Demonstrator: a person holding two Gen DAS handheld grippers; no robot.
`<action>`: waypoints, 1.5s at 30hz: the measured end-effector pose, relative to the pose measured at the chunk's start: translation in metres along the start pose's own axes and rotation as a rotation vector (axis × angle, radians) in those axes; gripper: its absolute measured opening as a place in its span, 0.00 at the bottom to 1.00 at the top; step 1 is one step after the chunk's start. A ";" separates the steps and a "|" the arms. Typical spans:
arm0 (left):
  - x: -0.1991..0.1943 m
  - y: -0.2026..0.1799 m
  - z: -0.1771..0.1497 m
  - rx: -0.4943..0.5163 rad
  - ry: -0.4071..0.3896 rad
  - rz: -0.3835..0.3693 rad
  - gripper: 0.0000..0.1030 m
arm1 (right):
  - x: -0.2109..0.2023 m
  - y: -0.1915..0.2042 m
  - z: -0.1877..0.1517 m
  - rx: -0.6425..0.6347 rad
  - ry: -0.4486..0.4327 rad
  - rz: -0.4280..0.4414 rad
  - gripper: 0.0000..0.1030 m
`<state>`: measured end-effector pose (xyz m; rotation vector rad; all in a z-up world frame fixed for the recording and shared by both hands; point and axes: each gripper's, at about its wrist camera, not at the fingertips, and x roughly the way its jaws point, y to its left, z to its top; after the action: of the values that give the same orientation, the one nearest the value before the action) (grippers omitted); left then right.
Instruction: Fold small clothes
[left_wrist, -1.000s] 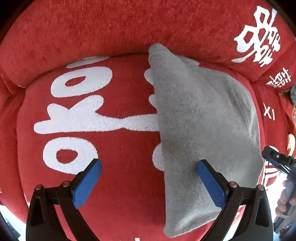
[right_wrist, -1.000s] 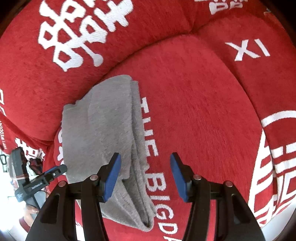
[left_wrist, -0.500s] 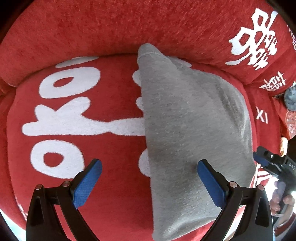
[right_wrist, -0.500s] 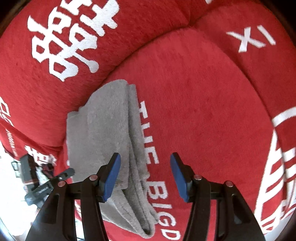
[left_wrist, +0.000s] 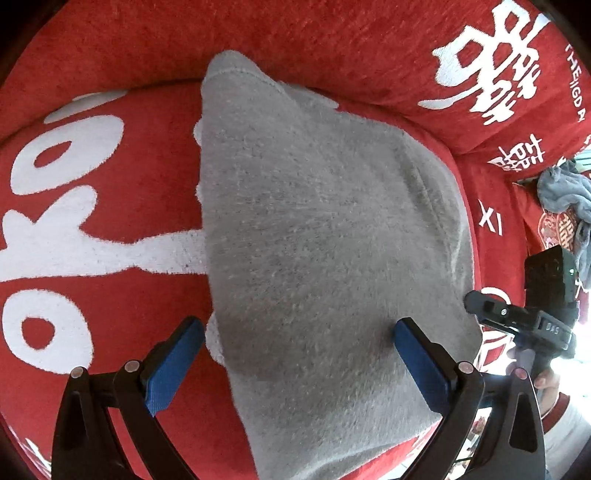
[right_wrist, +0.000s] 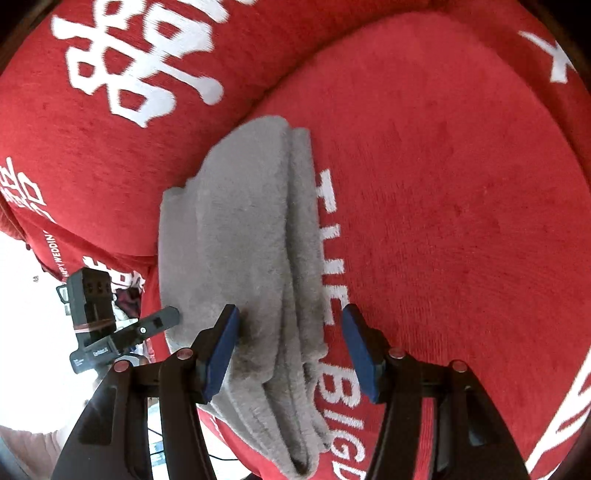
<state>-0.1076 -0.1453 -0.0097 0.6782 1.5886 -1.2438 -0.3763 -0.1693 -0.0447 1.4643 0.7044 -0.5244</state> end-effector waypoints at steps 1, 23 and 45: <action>0.002 -0.001 0.001 0.000 -0.001 0.006 1.00 | 0.000 0.000 0.002 -0.003 -0.002 0.014 0.59; 0.022 -0.025 0.011 0.058 -0.007 0.028 1.00 | 0.020 0.018 0.010 -0.083 0.055 0.070 0.64; -0.044 -0.007 -0.010 0.069 -0.043 -0.211 0.43 | -0.025 0.045 -0.021 0.039 -0.022 0.222 0.29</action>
<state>-0.1008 -0.1320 0.0335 0.5333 1.6194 -1.4637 -0.3645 -0.1479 0.0052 1.5485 0.5087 -0.3843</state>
